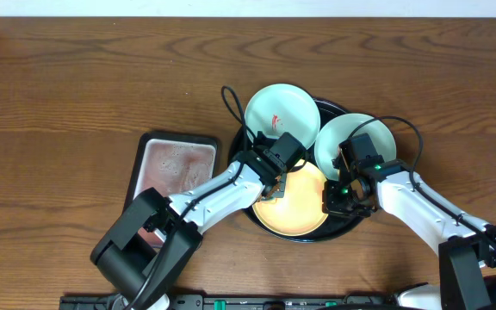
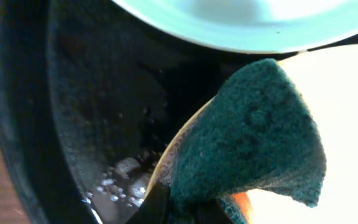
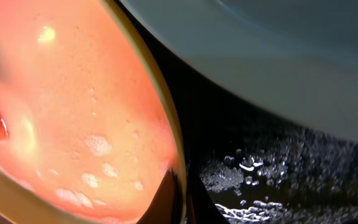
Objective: Clean dirty plates on tray and stack at the side
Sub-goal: 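Scrub the yellow plate with the sponge while the right gripper holds it, then return the sponge to the basin with the left gripper and release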
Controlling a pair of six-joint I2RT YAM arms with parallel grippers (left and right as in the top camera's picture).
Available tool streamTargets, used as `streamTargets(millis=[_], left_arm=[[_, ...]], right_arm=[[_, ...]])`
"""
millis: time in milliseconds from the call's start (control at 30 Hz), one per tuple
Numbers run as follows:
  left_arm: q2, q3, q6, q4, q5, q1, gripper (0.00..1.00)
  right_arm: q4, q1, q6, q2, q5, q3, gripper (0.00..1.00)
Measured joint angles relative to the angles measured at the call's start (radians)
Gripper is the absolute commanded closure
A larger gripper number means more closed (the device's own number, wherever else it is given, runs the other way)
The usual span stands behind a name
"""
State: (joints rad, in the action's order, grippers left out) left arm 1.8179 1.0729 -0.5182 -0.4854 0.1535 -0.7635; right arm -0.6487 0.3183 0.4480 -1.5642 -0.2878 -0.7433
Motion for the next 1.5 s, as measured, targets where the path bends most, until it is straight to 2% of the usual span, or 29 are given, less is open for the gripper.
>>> streamTargets(millis=[100,300,500,633,767,867,1000,1133,1267,1333,1400,1500], left_arm=[[0.005,0.001,0.077,0.019,0.09,-0.02,0.92],[0.02,0.007,0.154,0.043,0.244,-0.069,0.92],[0.002,0.025,0.118,0.04,0.325,-0.082,0.92],[-0.131,0.025,0.073,0.032,0.342,-0.048,0.92],[-0.322,0.025,0.038,-0.035,0.282,-0.006,0.92],[-0.443,0.026,0.021,-0.151,0.238,0.034,0.89],[-0.549,0.03,-0.003,-0.375,0.214,0.115,0.89],[-0.579,0.033,-0.016,-0.513,0.182,0.215,0.89],[-0.569,-0.017,-0.024,-0.51,0.127,0.309,0.89],[-0.562,-0.061,-0.019,-0.483,0.083,0.36,0.84],[-0.556,-0.115,0.011,-0.426,0.021,0.424,0.83],[-0.554,-0.157,0.052,-0.378,-0.067,0.491,0.62]], right_arm=[[0.006,0.0,0.0,0.0,-0.011,0.0,0.99],[0.003,0.0,0.0,0.0,-0.019,0.0,0.99],[-0.006,0.0,0.0,0.0,-0.013,-0.002,0.99],[-0.025,-0.002,0.0,0.0,0.028,-0.002,0.99],[-0.028,-0.002,-0.001,0.001,0.042,-0.002,0.99],[-0.024,-0.002,-0.001,0.001,0.042,-0.002,0.99],[-0.01,-0.002,-0.001,0.001,0.042,0.0,0.99],[-0.012,-0.002,-0.001,0.002,0.045,-0.002,0.99],[-0.078,-0.002,-0.002,0.021,0.097,-0.034,0.99],[-0.117,-0.002,-0.005,0.05,0.132,-0.055,0.99],[-0.163,0.0,-0.009,0.116,0.185,-0.094,0.99],[-0.191,0.0,-0.011,0.164,0.215,-0.123,0.99]])
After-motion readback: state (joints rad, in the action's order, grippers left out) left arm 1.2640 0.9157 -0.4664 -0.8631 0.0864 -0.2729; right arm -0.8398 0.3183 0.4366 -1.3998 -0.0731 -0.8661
